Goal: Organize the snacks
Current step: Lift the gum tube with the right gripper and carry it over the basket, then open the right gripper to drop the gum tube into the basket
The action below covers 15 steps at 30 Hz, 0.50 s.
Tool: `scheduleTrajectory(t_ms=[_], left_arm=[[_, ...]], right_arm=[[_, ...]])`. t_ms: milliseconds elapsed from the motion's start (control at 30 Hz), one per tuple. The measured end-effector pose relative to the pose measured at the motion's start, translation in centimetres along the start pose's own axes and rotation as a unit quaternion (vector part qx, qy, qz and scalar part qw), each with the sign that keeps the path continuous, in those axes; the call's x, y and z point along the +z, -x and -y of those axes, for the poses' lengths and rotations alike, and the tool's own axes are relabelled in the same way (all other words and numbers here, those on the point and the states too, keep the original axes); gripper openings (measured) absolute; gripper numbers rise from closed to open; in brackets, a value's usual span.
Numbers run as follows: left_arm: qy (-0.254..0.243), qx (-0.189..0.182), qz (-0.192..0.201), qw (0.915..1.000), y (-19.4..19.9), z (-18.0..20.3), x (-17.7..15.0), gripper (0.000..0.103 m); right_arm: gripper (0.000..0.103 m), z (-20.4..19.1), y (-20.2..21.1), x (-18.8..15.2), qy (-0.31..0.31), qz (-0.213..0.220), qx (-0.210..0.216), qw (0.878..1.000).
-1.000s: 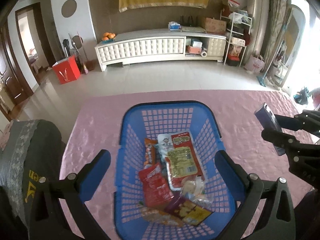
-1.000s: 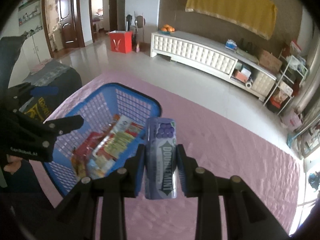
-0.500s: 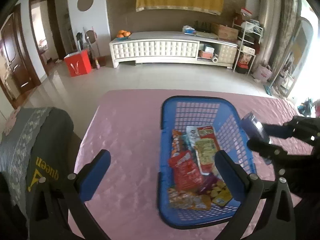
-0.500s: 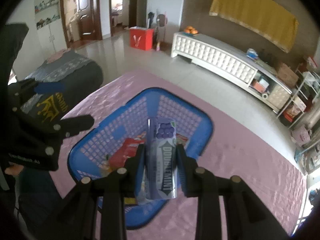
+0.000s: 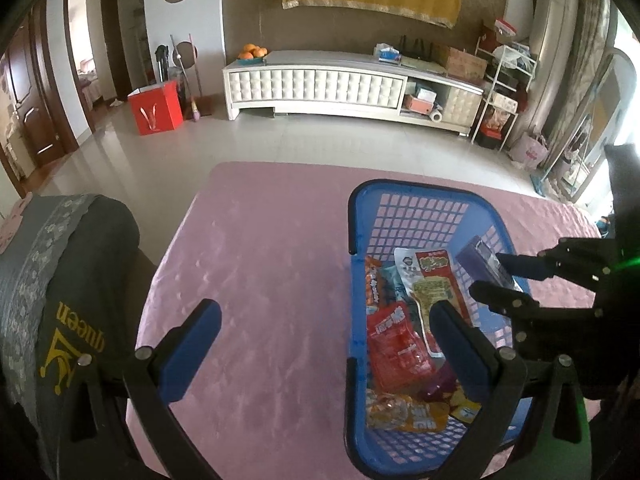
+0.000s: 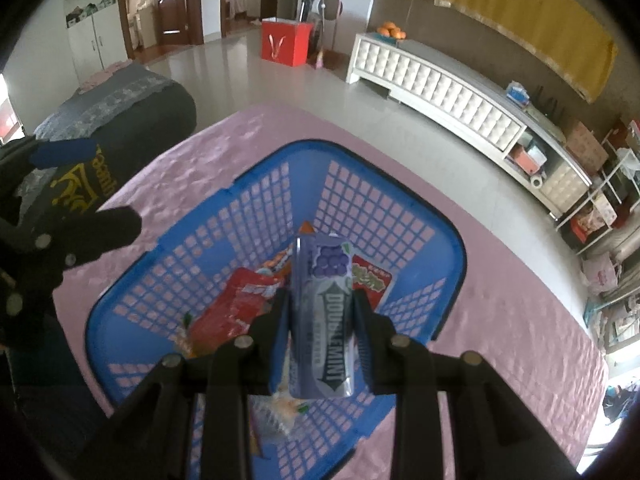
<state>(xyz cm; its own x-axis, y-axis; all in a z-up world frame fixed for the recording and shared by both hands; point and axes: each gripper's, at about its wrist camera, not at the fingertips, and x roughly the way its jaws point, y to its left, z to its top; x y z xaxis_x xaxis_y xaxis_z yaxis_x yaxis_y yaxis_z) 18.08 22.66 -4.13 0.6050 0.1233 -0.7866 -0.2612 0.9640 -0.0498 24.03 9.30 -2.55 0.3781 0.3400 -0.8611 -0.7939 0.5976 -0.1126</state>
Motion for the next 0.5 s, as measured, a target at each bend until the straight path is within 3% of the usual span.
scheduleTrajectory(t_ms=[400, 467, 500], left_arm=[[0.008, -0.002, -0.009, 0.9999, -2.1, -0.2, 0.6, 0.103], [0.01, -0.006, -0.008, 0.9999, -2.0, -0.2, 0.6, 0.103], [0.008, -0.006, -0.006, 0.9999, -1.8, -0.1, 0.5, 0.103]], right_arm=[[0.035, -0.2, -3.1, -0.1, 0.026, -0.014, -0.023, 0.999], [0.036, -0.3, -3.0, 0.0, 0.029, -0.014, -0.031, 0.999], [0.041, -0.3, -2.8, 0.1, 0.032, -0.012, -0.039, 0.999]])
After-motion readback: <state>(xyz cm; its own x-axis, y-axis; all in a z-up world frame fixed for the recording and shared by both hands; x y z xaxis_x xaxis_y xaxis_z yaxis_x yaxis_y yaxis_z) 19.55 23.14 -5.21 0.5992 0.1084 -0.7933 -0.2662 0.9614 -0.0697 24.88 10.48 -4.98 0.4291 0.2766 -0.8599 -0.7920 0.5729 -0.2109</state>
